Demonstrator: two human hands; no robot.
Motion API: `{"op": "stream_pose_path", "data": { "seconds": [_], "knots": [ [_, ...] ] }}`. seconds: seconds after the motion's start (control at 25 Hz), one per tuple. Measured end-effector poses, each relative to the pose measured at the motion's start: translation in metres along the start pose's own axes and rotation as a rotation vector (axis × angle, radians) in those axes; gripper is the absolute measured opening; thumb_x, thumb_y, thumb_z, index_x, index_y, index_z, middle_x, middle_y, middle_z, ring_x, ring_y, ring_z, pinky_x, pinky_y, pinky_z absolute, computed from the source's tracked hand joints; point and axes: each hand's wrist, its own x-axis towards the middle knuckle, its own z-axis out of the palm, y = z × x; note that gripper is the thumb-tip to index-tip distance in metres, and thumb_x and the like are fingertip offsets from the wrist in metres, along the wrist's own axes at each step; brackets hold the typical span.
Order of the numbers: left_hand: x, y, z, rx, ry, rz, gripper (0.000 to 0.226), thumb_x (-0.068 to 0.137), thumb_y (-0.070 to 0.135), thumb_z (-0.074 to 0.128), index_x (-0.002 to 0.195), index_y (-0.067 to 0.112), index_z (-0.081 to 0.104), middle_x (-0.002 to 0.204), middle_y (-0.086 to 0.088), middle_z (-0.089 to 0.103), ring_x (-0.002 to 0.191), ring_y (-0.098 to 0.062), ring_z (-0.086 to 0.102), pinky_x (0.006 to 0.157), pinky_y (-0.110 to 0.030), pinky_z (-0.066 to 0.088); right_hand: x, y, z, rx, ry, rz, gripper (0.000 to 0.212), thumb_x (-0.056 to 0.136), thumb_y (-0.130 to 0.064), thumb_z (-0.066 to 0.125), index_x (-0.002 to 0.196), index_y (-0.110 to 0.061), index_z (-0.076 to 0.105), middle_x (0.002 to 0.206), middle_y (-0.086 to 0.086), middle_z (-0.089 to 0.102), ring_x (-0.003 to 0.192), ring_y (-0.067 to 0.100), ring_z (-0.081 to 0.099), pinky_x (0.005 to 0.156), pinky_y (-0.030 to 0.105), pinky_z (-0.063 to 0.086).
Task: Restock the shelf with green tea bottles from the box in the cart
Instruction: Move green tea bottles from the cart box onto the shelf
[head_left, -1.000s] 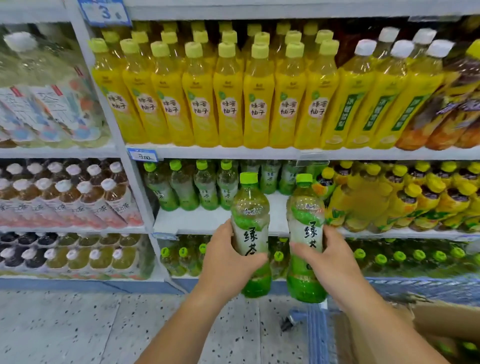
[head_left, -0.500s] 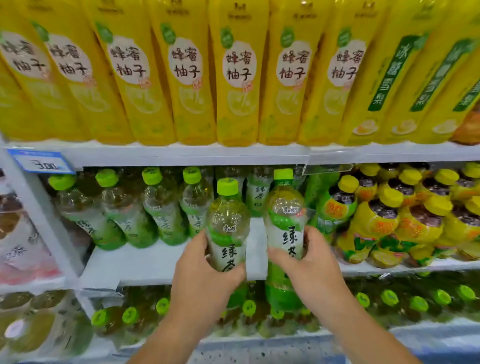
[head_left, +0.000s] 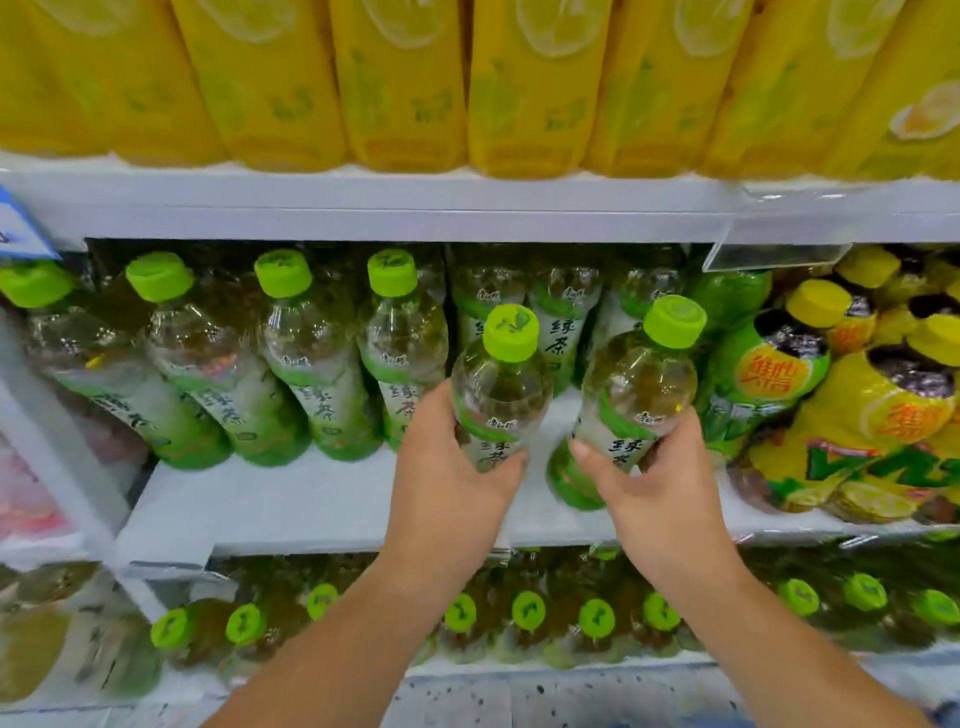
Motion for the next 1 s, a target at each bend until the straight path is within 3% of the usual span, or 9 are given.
{"op": "stream_pose_path", "data": {
  "seconds": [0.28,0.36,0.48,0.56,0.68,0.76,0.92,1.0],
  "knots": [
    [0.009,-0.015,0.012,0.048,0.01,-0.026,0.052,0.078,0.029,0.085,0.109,0.055,0.052,0.106,0.032,0.061,0.099,0.011,0.059,0.076,-0.003,0.046,0.007,0.016,0.0,-0.064,-0.086,-0.022,0.065,0.076,-0.04,0.084,0.114,-0.061,0.036,0.116,-0.043,0.054,0.108,-0.023,0.05,0.079,-0.005,0.038],
    [0.001,-0.022,0.011,0.079,0.015,-0.031,0.051,0.079,0.03,0.084,0.118,0.047,0.055,0.11,0.027,0.062,0.105,0.007,0.06,0.085,-0.012,0.051,0.001,0.022,-0.003,-0.092,-0.14,-0.02,0.065,0.078,-0.041,0.081,0.119,-0.062,0.035,0.121,-0.04,0.053,0.111,-0.024,0.047,0.082,-0.003,0.038],
    [-0.019,-0.038,0.016,0.167,0.093,-0.101,0.057,0.082,0.035,0.082,0.133,0.026,0.058,0.121,0.015,0.056,0.114,-0.001,0.055,0.099,-0.032,0.052,-0.003,0.035,-0.006,-0.122,-0.173,-0.006,0.053,0.081,-0.044,0.076,0.118,-0.055,0.041,0.12,-0.03,0.054,0.112,-0.019,0.047,0.088,0.01,0.042],
    [-0.026,-0.048,0.02,0.192,0.147,-0.194,0.061,0.08,0.045,0.082,0.133,0.025,0.06,0.116,0.015,0.055,0.105,0.002,0.055,0.094,-0.031,0.053,0.0,0.041,-0.005,-0.124,-0.174,0.007,0.046,0.079,-0.045,0.077,0.111,-0.055,0.046,0.113,-0.036,0.056,0.108,-0.021,0.049,0.085,0.008,0.04],
    [-0.024,-0.052,0.024,0.245,0.152,-0.235,0.055,0.077,0.056,0.078,0.124,0.03,0.066,0.104,0.022,0.055,0.091,0.005,0.055,0.078,-0.02,0.048,0.011,0.043,0.001,-0.132,-0.165,-0.011,0.047,0.078,-0.039,0.081,0.103,-0.061,0.047,0.104,-0.05,0.055,0.102,-0.025,0.051,0.076,-0.003,0.04],
    [-0.018,-0.051,0.025,0.265,0.175,-0.255,0.054,0.076,0.06,0.077,0.12,0.031,0.067,0.101,0.022,0.056,0.085,0.003,0.057,0.073,-0.022,0.048,0.021,0.044,0.008,-0.124,-0.147,-0.023,0.05,0.077,-0.037,0.083,0.101,-0.062,0.046,0.099,-0.051,0.055,0.098,-0.027,0.051,0.075,-0.007,0.037],
    [-0.008,-0.053,0.029,0.316,0.239,-0.321,0.06,0.077,0.063,0.076,0.121,0.022,0.069,0.095,0.018,0.063,0.08,0.0,0.061,0.069,-0.018,0.045,0.04,0.049,0.022,-0.109,-0.127,-0.051,0.056,0.077,-0.035,0.084,0.122,-0.042,0.052,0.103,-0.04,0.056,0.095,-0.029,0.051,0.075,-0.007,0.036],
    [-0.005,-0.055,0.031,0.373,0.237,-0.336,0.06,0.079,0.065,0.072,0.121,0.021,0.07,0.086,0.018,0.067,0.084,-0.009,0.065,0.072,-0.027,0.05,0.045,0.051,0.027,-0.086,-0.125,-0.059,0.057,0.078,-0.035,0.083,0.127,-0.036,0.054,0.106,-0.037,0.057,0.096,-0.027,0.052,0.077,-0.006,0.038]
  ]
}}
